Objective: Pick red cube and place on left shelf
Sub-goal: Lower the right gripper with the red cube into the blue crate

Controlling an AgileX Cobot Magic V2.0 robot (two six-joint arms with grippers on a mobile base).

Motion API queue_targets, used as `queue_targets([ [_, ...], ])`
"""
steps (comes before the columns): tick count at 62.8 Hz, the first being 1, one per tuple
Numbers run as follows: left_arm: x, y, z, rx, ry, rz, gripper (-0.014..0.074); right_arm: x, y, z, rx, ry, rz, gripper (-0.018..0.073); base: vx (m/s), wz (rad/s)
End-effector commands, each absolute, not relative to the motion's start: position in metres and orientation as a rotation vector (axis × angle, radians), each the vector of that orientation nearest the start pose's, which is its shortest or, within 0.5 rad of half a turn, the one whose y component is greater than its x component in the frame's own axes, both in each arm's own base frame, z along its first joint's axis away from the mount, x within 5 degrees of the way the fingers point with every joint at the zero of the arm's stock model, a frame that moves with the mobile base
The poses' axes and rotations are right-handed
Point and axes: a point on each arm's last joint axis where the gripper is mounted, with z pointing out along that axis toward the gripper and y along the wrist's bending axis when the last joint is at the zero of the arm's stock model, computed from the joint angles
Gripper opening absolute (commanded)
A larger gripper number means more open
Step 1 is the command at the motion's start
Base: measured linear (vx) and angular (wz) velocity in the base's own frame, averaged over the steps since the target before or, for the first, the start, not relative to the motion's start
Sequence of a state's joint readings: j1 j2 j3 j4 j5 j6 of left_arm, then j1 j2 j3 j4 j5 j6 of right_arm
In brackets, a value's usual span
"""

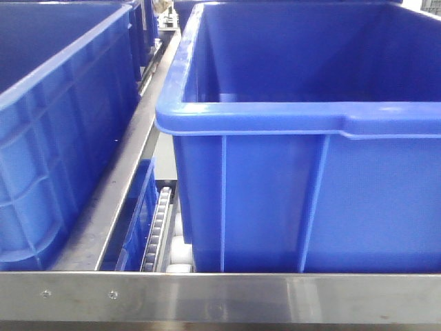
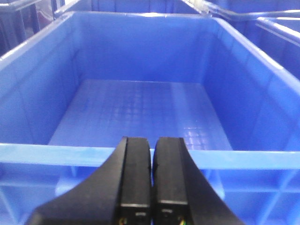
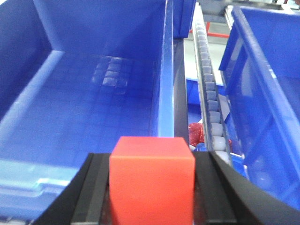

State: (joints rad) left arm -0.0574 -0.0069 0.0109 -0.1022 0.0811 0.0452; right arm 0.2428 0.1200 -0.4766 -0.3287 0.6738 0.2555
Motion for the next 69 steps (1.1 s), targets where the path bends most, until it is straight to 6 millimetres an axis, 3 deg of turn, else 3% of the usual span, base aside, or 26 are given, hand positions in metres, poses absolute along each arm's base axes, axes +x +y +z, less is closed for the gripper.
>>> queue_targets([
  [1,0.056,-0.003,0.203,-0.006,1.492,-0.1,0.0102,0.033,-0.01,0.32,-0.101,1.671,-0.021,0.0065,0.0,0.0],
  [49,0.056,-0.003,0.203,-0.006,1.492,-0.1,0.0102,0.034,-0.009,0.324,-0.108,1.631,-0.01,0.0065,0.01,0.0],
  [59,0.056,-0.003,0.203,-0.006,1.492,-0.1,0.0102,0.042,-0.005,0.348,-0.093,1.651,0.028,0.0065,0.0,0.0],
  [69,0.056,-0.003,0.203,-0.006,1.492,-0.1,0.0102,0.075,0.01,0.385,-0.152,1.719,0.115,0.0065,0.0,0.0],
])
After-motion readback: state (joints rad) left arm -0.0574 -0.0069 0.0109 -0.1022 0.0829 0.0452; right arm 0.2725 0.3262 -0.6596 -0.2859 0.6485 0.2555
